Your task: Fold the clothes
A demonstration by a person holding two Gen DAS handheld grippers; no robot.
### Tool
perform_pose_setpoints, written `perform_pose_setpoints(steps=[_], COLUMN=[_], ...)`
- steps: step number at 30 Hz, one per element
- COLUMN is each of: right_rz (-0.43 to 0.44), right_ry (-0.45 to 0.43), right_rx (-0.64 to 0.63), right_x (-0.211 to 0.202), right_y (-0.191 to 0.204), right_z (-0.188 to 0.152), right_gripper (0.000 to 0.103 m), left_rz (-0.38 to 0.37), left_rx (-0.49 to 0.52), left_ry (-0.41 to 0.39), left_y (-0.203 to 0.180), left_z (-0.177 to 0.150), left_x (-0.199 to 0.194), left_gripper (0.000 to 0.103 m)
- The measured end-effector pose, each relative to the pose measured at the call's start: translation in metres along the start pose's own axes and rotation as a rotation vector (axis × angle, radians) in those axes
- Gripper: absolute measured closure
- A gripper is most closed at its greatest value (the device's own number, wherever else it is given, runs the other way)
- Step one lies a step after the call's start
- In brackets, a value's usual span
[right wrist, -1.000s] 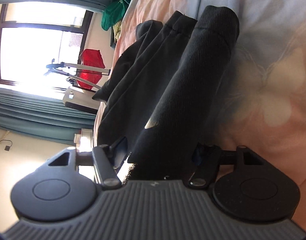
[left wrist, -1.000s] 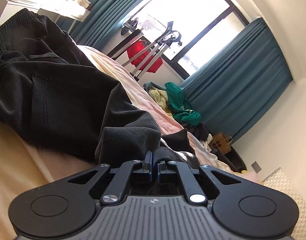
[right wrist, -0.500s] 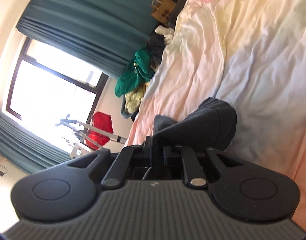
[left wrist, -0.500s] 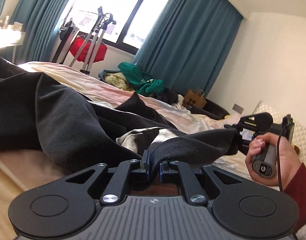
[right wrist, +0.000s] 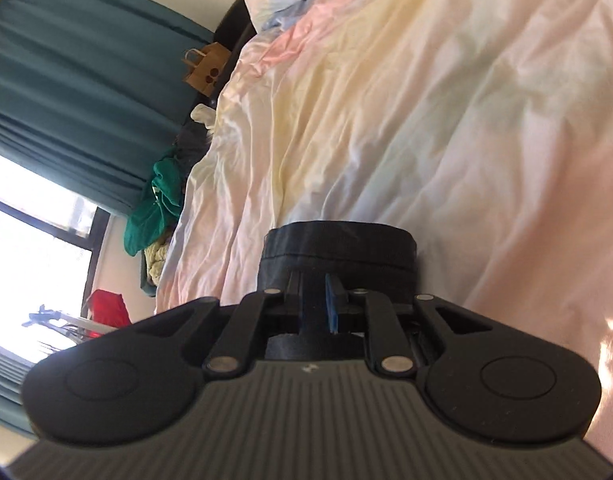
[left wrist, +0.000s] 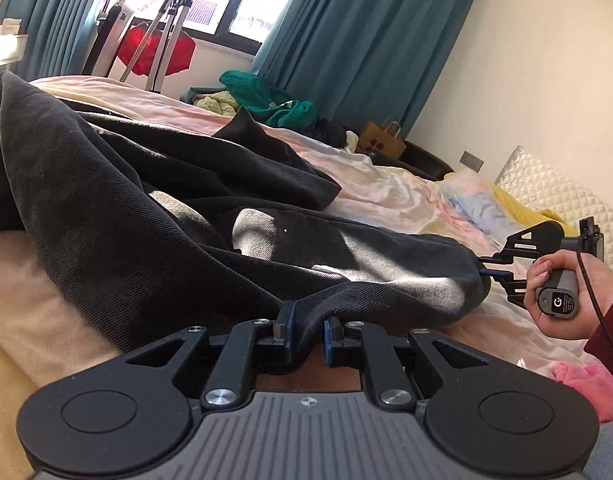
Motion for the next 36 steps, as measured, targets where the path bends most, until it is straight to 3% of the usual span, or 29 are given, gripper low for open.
perform_pose_setpoints(steps=[3, 7, 8, 15, 17, 20, 23, 24, 28, 30, 35, 36], right_rz=[0.058, 0.105, 0.104, 0.038, 0.042, 0.098, 0.152, 0.151, 0.045, -0.031, 0.003, 0.031], right_ry=[0.013, 0.012, 0.018, 0.155, 0.243, 0.352, 0.361, 0.341, 0.228, 0.120, 0.073, 0.068], right_rx=[0.013, 0.031, 0.045, 0.257, 0.295, 0.306, 0.266, 0.238, 0.171, 0.167, 0.197, 0.180], right_x=[-0.013, -0.038, -0.043, -0.049, -0.039, -0.020, -0.005, -0.001, 0.012, 0.011, 0.016, 0.014], right_y=[0.009, 0.019, 0.017, -0.018, -0.020, -0.006, 0.012, 0.017, 0.011, -0.004, -0.020, -0.015], right_z=[-0.007, -0.017, -0.020, -0.063, -0.085, -0.113, -0.121, -0.119, -0.097, -0.076, -0.047, -0.043], right_gripper=[0.076, 0.027, 0.021, 0.020, 0.020, 0.020, 0.021, 0.021, 0.056, 0.063, 0.094, 0.094], left_rz=[0.007, 0.010, 0.007, -0.036, -0.051, -0.062, -0.058, -0.060, -0.067, -0.073, -0.078, -0.079], left_rx=[0.014, 0.013, 0.005, -0.102, -0.131, -0.164, -0.175, -0.176, -0.157, -0.145, -0.126, -0.123], left_ry=[-0.004, -0.003, -0.001, -0.002, -0.005, -0.003, -0.004, -0.002, -0.011, -0.017, -0.014, -0.018], left_y=[0.000, 0.001, 0.001, 0.013, 0.017, 0.023, 0.026, 0.026, 0.024, 0.021, 0.016, 0.015], left_z=[0.003, 0.004, 0.005, 0.016, 0.020, 0.024, 0.027, 0.027, 0.029, 0.029, 0.026, 0.027], left_x=[-0.001, -0.005, -0.006, -0.012, -0.013, -0.013, -0.013, -0.013, -0.017, -0.020, -0.019, -0.020], left_gripper=[0.088, 0.088, 0.088, 0.093, 0.094, 0.094, 0.094, 0.094, 0.094, 0.094, 0.093, 0.093])
Point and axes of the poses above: each gripper's, at about its wrist camera, not at the fingertips, and x roughly the way its jaws point, y to its left, z to its top, the point moved 8 cm from there along x, roughly the way its jaws point, and after that the axes turned 13 degrees about z, right-handed, at the moved point
